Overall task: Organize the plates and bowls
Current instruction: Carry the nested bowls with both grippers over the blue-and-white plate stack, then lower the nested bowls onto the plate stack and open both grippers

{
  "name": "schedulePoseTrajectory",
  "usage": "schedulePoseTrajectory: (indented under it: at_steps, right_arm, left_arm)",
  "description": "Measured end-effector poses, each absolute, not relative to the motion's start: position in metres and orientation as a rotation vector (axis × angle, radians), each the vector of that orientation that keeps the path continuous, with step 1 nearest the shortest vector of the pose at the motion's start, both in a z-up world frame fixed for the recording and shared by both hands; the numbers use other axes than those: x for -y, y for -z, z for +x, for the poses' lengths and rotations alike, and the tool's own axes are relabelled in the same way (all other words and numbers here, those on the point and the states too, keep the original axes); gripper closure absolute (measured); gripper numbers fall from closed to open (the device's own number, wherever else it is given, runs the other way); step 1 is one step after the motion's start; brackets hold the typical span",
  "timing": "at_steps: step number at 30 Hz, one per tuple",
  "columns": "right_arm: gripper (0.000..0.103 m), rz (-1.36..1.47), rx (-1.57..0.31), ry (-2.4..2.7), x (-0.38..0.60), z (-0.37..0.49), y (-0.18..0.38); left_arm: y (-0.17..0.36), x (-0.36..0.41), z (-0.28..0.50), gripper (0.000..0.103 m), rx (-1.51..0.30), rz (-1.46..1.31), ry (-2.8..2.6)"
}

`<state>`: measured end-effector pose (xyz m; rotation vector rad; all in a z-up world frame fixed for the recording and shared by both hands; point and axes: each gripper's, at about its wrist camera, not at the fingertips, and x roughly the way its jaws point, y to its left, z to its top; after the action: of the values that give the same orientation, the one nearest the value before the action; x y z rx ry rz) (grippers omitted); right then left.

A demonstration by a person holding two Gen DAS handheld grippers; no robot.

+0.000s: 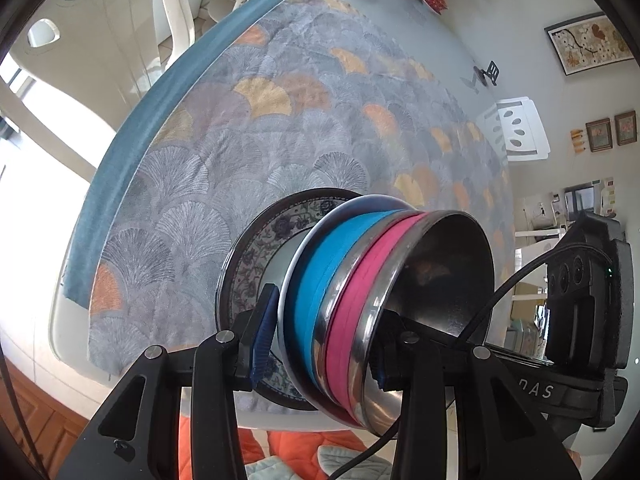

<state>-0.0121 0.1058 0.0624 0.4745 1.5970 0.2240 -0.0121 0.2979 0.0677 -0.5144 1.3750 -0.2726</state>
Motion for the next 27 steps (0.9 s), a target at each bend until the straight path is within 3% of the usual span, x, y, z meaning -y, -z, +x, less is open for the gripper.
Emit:
schedulePoseTrajectory:
  at_steps: [10,27]
  right_arm:
    - [0.053,0.482,-1.553,-0.229,-0.103,-0.016,-0.071]
    - [0.048,0.308,-1.231,-0.156,-0.084,-0.048,-0.179]
  left_arm:
    - [-0.076,-0.309,-0.013,0.067,-1.335,-0.531,0.292]
    - [-0.187,-0.301,-0.020,0.064,-1.014,-0.193,0.218]
